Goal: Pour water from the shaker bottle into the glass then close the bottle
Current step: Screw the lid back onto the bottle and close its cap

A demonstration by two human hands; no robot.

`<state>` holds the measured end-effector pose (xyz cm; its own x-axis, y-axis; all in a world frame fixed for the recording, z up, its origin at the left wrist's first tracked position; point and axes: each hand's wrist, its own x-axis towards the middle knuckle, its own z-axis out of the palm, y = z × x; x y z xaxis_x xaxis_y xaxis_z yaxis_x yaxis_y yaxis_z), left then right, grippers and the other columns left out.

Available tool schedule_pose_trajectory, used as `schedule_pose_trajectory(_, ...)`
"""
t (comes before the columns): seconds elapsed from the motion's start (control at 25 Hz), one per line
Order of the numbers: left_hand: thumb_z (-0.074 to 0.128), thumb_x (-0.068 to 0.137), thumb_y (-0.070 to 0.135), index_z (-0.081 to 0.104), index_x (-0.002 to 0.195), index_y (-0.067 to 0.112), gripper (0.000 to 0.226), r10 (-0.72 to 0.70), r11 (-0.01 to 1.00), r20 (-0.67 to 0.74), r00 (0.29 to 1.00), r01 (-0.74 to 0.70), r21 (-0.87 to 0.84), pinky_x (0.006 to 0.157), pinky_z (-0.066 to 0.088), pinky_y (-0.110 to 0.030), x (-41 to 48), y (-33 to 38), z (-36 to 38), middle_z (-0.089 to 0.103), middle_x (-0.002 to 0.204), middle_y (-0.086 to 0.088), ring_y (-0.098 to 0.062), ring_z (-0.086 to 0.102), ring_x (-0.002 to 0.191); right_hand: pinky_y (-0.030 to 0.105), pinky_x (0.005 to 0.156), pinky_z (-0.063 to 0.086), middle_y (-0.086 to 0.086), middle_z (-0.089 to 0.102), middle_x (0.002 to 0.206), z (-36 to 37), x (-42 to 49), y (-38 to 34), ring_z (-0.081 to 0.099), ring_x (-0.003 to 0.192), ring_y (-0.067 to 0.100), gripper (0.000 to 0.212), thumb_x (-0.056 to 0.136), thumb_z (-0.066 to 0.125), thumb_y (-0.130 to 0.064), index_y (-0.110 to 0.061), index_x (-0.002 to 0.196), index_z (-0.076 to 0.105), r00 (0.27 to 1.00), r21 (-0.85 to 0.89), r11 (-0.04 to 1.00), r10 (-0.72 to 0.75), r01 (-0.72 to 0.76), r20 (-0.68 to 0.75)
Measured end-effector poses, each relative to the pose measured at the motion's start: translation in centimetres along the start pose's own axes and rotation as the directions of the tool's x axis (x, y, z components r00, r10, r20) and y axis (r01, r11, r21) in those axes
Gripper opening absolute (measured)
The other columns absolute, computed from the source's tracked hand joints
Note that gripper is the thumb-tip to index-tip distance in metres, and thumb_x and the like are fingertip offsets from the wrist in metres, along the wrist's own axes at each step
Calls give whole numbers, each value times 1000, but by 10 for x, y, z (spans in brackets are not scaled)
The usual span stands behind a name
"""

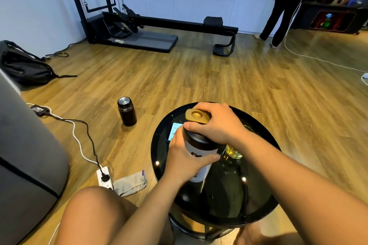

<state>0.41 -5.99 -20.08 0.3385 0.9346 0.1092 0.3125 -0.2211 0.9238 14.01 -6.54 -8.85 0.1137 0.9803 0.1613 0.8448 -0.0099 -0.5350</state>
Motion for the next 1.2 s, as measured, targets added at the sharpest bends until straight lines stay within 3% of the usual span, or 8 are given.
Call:
schedule_pose_trajectory(0.08,97,48,54,47,121,53,88,28,993,175,984,-8,-117,88,56,-21,10,-1,-16,67,116,21,-2,64,112,34,73,51,-16,69,84,-5,2,2,61,81,3,45,65,61,-73,-37,92,65,992,20,996,-83,82,100)
schedule_pose_trajectory(0.16,101,49,41,52,121,49,87,47,981,217,975,-4,-193,89,56,-24,18,-2,-19,69,116,23,1,67,110,35,76,52,-17,69,86,-3,3,1,61,82,3,42,67,62,-72,-39,94,64,991,9,995,-95,95,91)
schedule_pose_trajectory(0.36,100,47,51,46,127,43,96,-5,979,-21,1000,0,-206,80,57,-19,5,2,18,70,111,17,-1,68,105,37,68,52,-15,65,75,12,-1,-1,60,75,11,44,67,55,-74,-34,83,61,985,-72,995,54,-66,-163)
schedule_pose_trajectory(0.44,99,46,55,44,130,41,101,-19,981,-60,998,6,-195,82,57,-20,2,0,21,68,115,16,-1,67,107,36,67,51,-15,64,74,14,-1,-2,60,75,10,45,66,55,-75,-34,83,61,985,-76,996,40,-53,-169)
schedule_pose_trajectory(0.64,98,47,45,52,117,41,84,71,978,186,980,-32,-205,82,55,-17,21,2,-11,73,109,17,1,69,103,37,69,53,-14,67,77,-1,3,3,60,75,6,37,72,60,-69,-34,86,63,997,-8,997,-74,74,4)
schedule_pose_trajectory(0.88,98,45,57,45,130,36,103,-9,987,-108,994,-9,-161,83,57,-24,2,8,22,66,116,16,-2,65,108,35,69,52,-14,65,75,10,3,1,60,75,9,44,67,55,-75,-34,84,61,993,-69,998,3,-11,-114)
schedule_pose_trajectory(1.08,102,53,36,53,127,31,89,128,980,197,972,-94,-174,93,58,-33,25,-1,-14,71,117,8,-6,68,112,41,75,52,-12,69,79,-3,5,6,62,77,8,34,75,67,-63,-31,88,65,987,27,988,-155,154,35)
schedule_pose_trajectory(1.2,102,54,33,53,126,35,88,121,977,136,983,-94,-189,88,56,-25,20,1,-4,71,114,14,-5,68,109,41,74,52,-13,68,79,0,3,5,61,78,8,36,74,65,-65,-32,87,64,990,5,990,-140,140,6)
